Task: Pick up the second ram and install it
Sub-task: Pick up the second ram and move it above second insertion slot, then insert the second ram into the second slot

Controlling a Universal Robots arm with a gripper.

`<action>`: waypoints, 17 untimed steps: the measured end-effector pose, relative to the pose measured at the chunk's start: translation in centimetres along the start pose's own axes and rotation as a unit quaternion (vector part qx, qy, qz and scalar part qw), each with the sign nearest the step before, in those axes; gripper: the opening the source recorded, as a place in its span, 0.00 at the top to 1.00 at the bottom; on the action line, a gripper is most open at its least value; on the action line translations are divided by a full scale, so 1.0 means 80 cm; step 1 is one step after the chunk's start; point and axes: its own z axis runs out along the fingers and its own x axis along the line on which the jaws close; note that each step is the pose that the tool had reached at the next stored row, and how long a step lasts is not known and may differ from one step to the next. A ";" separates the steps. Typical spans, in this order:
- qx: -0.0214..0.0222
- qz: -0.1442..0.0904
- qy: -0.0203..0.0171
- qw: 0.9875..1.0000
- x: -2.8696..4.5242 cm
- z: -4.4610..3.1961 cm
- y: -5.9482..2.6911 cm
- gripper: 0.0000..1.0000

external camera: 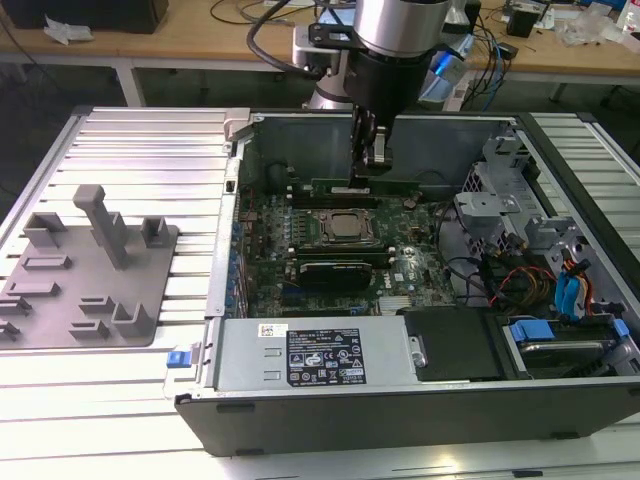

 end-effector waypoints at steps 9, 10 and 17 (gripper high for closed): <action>0.000 0.002 0.000 1.000 -0.0017 0.0395 0.017 0.91; 0.000 0.002 0.000 1.000 -0.0009 0.0424 0.017 0.91; 0.000 0.002 0.001 1.000 -0.0008 0.0439 0.017 0.91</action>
